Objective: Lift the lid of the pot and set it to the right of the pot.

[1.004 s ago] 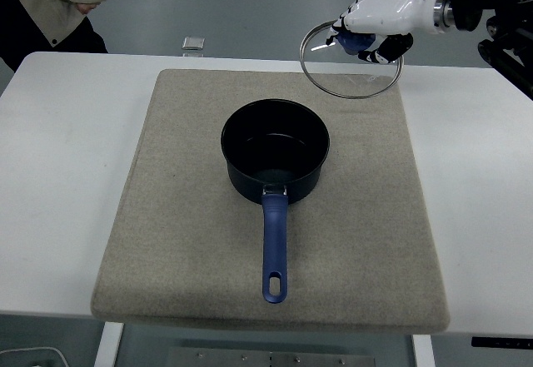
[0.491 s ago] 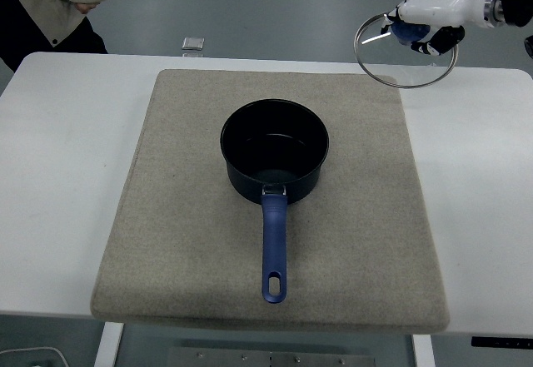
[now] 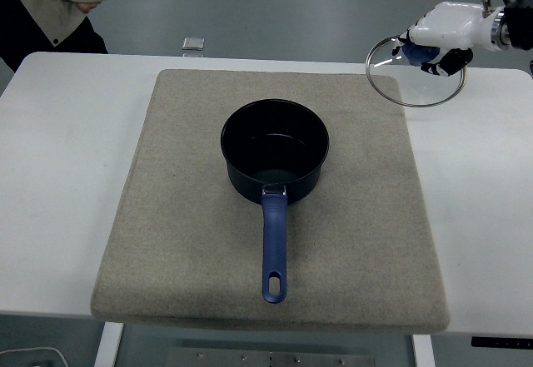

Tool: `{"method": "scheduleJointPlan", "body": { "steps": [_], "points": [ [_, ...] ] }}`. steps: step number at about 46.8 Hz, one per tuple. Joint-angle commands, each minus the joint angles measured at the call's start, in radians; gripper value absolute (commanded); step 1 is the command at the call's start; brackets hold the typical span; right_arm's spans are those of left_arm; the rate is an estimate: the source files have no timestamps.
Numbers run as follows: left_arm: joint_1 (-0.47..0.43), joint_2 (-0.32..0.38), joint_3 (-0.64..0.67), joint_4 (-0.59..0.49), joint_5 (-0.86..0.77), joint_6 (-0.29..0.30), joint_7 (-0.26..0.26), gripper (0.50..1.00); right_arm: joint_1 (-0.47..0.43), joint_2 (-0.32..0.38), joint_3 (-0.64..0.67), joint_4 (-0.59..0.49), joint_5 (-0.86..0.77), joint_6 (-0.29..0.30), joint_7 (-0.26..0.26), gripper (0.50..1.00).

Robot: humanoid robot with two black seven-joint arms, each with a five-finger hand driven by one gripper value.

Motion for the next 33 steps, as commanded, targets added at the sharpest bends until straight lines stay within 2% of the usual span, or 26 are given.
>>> {"method": "scheduleJointPlan", "body": {
  "steps": [1, 7, 19, 33],
  "points": [
    [0.0, 0.0, 0.0, 0.0, 0.0, 0.0, 0.0, 1.0, 0.0, -0.001, -0.013, 0.007, 0.001, 0.003, 0.0, 0.5],
    [0.0, 0.0, 0.0, 0.0, 0.0, 0.0, 0.0, 1.0, -0.007, -0.015, -0.039, 0.022, 0.041, 0.01, 0.0, 0.5],
    [0.0, 0.0, 0.0, 0.0, 0.0, 0.0, 0.0, 1.0, 0.0, -0.044, -0.19, 0.086, 0.211, 0.009, 0.0, 0.5],
    [0.0, 0.0, 0.0, 0.0, 0.0, 0.0, 0.0, 1.0, -0.005, -0.068, -0.195, 0.145, 0.247, 0.0, 0.0, 0.5]
  ]
}}
